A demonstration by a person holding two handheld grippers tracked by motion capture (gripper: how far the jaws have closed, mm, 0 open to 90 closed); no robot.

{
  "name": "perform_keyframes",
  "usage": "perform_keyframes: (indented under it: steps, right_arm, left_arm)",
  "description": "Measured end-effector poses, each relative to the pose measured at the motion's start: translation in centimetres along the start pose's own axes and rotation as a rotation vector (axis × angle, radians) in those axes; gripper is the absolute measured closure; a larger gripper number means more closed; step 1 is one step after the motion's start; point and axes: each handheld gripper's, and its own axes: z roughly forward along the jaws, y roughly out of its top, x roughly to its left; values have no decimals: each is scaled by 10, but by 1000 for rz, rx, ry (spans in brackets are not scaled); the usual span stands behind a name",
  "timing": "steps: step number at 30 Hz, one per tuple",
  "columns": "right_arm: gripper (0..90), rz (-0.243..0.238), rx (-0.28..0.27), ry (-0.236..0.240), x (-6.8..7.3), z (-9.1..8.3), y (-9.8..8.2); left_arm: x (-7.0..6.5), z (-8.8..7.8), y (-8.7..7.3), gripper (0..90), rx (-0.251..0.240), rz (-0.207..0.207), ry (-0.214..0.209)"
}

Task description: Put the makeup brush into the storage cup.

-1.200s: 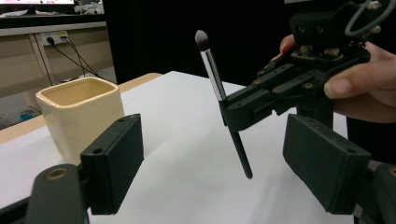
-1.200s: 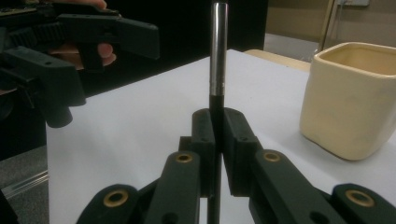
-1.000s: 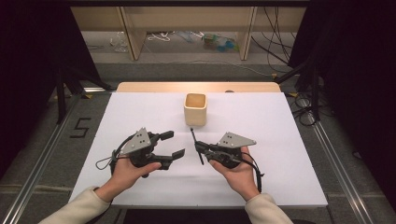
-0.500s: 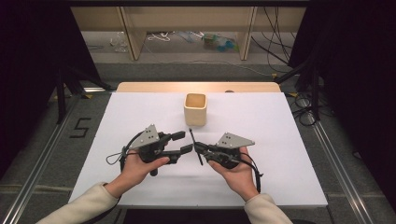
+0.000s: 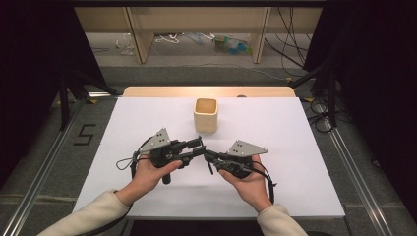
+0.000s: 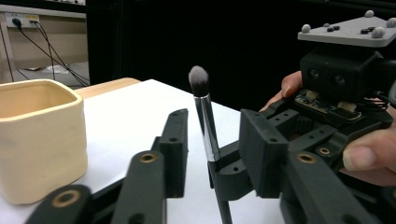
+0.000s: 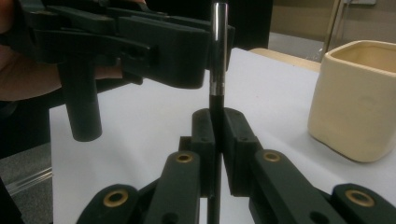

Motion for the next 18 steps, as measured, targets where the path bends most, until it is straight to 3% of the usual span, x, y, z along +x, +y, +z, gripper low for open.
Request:
perform_keyframes:
  steps: [2,3,6,14,18]
  right_arm:
    - [845,0,4,6,0,0,0]
    - [845,2,-7,0,0,1,0]
    - [845,-2,-6,15,0,1,-1]
    - [845,-11,5,10,2,2,0]
    - [844,-13,8,10,2,1,0]
  left_arm:
    - [0,0,0,672,3,-5,4]
    - [2,1,0,682,3,12,-5]
    - [1,2,0,721,-9,-18,2]
    - [4,4,1,793,-15,-2,-7]
    - [3,4,3,822,-14,-18,-31]
